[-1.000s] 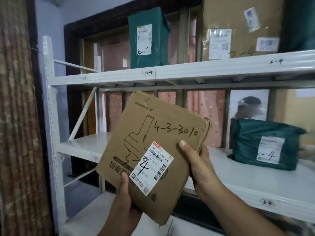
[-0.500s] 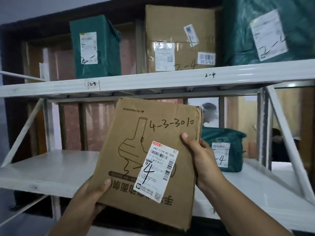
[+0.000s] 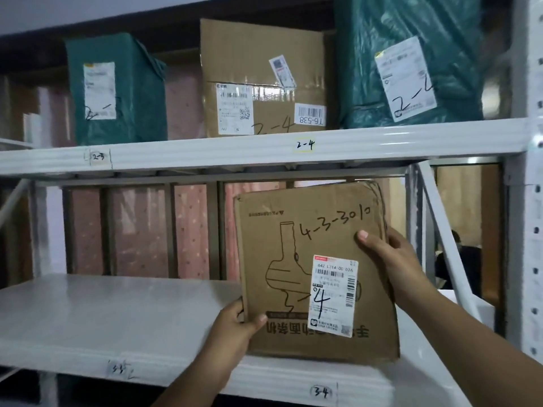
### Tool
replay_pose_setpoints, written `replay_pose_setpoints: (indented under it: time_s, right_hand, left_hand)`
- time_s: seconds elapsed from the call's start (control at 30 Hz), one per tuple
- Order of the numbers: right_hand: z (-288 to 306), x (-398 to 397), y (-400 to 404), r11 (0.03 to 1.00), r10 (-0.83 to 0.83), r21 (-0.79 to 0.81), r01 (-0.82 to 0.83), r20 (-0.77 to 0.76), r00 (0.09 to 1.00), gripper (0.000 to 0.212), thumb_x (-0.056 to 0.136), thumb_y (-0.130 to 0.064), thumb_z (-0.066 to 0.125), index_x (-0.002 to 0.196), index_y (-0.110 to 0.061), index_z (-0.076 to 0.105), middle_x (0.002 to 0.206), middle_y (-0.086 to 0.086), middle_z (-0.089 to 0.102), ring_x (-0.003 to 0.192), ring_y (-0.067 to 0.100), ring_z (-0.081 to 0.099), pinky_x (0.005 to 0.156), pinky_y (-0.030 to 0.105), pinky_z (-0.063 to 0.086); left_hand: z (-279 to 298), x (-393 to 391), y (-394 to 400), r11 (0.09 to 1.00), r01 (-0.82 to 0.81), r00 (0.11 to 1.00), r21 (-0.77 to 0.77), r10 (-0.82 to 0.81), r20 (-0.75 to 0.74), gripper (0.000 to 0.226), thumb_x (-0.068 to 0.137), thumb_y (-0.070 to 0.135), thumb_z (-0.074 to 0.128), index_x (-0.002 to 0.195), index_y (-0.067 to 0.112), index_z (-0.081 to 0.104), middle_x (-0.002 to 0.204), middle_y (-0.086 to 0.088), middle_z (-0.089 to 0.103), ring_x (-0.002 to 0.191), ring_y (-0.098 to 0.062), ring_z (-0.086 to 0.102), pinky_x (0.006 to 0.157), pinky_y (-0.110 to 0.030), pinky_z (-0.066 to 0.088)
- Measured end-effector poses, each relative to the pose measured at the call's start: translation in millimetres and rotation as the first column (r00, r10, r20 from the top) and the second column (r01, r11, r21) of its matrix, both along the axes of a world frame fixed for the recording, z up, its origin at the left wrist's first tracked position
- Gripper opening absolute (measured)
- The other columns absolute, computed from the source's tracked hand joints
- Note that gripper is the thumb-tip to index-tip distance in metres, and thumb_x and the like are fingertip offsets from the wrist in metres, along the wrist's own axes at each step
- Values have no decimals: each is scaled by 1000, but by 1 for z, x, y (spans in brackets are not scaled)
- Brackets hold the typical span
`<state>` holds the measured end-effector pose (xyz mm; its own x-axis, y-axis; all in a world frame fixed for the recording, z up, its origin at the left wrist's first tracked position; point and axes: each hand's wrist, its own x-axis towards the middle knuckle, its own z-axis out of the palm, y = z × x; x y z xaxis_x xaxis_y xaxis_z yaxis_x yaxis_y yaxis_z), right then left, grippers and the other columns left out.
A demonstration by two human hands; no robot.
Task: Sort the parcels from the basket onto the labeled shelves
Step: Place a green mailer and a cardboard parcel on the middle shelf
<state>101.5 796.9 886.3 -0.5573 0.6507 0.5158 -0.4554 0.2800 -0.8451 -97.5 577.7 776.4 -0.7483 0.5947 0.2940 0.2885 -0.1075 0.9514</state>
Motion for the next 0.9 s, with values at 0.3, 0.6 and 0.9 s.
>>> replay_pose_setpoints:
  time_s: [0.3,0.6,0.9]
  right_hand:
    - [-51,33,66,980,-199,35,196,132,971,60,83,-64,68,137,-37,58,117,-9,76,103,16,74,93,43,57]
    - [-87,50,106,927,-262,366,84,471,842,76,83,-7,84,133,-44,41,120,-21,67,122,13,64,104,42,54]
    - [-89,28,118,880,-431,428,203,547,717,75,89,-22,79,150,-24,35,137,3,68,124,31,64,96,41,52]
  left_hand:
    - [-11,42,92,996,-66,972,58,77,-220,82,93,2,75,148,42,30,132,35,54,107,35,49,83,9,36]
    - [-11,40,125,982,-187,952,-9,179,-249,90,97,17,73,165,34,16,147,25,41,134,-3,40,112,-26,33]
    - [-17,21,150,959,-277,932,-59,254,-260,93,94,25,77,163,43,16,161,9,46,146,-22,46,119,-48,41]
